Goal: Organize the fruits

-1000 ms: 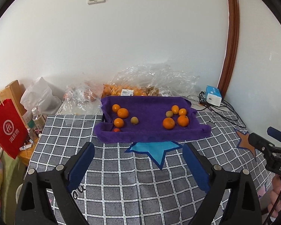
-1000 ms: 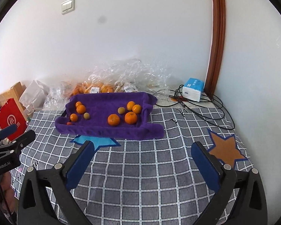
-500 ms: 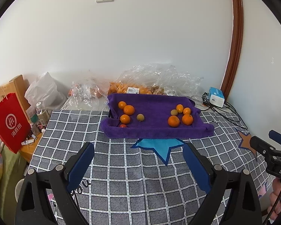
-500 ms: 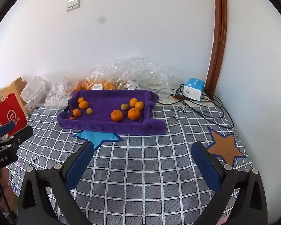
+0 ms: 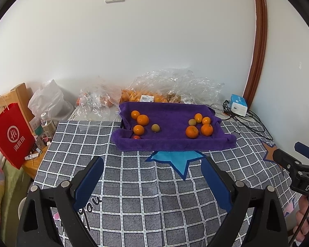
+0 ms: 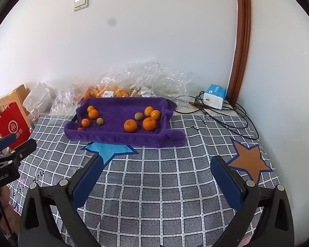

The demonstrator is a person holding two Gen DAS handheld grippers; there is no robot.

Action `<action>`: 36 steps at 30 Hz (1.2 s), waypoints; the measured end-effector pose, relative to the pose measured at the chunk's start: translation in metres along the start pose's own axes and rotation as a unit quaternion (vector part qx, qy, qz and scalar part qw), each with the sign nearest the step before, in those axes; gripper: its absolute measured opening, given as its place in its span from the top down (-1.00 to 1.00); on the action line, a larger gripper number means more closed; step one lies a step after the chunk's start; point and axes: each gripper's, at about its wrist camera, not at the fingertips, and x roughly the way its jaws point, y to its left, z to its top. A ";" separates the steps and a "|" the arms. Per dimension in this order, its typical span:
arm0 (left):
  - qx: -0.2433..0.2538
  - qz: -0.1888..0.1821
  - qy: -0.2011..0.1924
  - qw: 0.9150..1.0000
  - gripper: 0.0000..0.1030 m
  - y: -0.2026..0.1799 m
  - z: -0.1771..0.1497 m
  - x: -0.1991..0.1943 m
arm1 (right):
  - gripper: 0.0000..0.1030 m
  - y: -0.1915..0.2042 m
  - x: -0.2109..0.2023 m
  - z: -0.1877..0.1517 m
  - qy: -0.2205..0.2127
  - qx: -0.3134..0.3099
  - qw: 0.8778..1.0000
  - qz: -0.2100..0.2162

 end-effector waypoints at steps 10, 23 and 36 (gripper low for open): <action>0.009 0.005 -0.004 1.000 -0.86 -0.004 0.002 -0.006 | -0.98 0.002 -0.003 0.001 -0.005 -0.002 1.000 0.000; 0.006 0.002 -0.001 1.000 -0.86 -0.002 0.002 -0.007 | -0.98 0.002 -0.005 0.002 -0.008 -0.003 1.000 -0.001; 0.003 0.002 -0.001 1.000 -0.86 -0.002 0.003 -0.007 | -0.98 0.002 -0.005 0.002 -0.007 0.000 1.000 -0.001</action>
